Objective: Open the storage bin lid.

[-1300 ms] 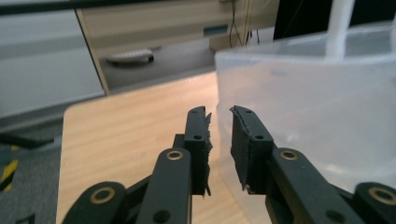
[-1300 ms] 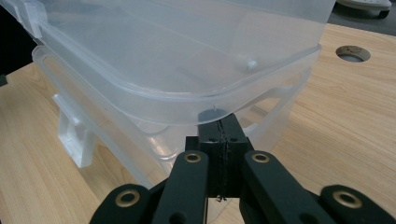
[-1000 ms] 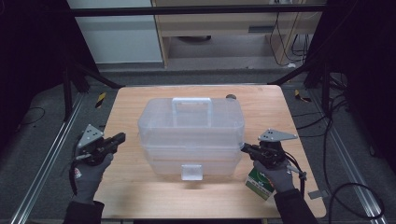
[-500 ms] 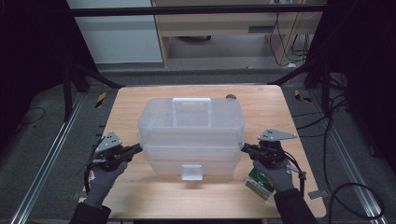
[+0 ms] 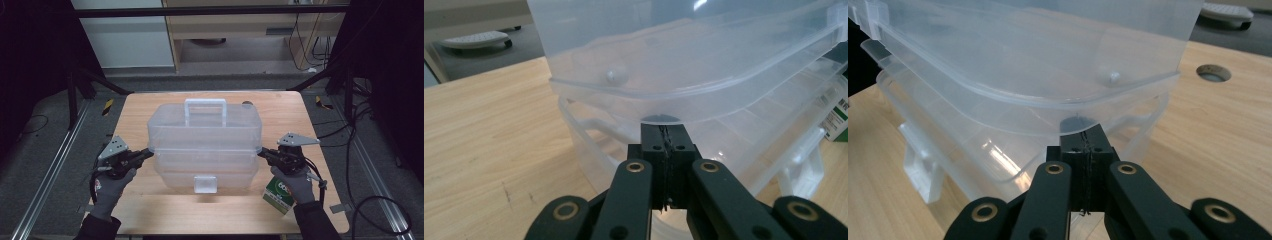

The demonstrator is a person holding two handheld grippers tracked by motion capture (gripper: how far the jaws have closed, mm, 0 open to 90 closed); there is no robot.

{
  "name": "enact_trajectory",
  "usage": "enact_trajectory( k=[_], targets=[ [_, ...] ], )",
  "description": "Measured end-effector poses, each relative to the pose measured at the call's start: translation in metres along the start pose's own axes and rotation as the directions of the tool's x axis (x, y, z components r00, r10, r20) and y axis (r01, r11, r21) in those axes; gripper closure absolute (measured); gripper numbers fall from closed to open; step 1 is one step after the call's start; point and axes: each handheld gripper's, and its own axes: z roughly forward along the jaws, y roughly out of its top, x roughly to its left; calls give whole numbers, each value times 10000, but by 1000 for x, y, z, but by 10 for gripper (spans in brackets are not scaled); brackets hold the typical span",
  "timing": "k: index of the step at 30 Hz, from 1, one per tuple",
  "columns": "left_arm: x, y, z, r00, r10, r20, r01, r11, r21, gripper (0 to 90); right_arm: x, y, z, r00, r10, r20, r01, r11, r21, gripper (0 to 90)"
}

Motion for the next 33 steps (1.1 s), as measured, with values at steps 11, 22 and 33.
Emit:
enact_trajectory(
  k=[11, 22, 33],
  targets=[
    [3, 16, 1, 9998, 38, -173, -42, 9998, -191, 891, -4, 14, 2, 10000, 49, -28, -49, 9998, -210, 900],
    [5, 20, 4, 9996, -118, -271, 106, 9989, -447, 891, -7, 19, 3, 9998, 142, -163, -149, 9989, -439, 900],
    [3, 18, 7, 9991, 19, -430, -37, 9991, -425, 888, -8, 18, -2, 9996, 172, -241, -183, 9987, -480, 900]
  ],
)
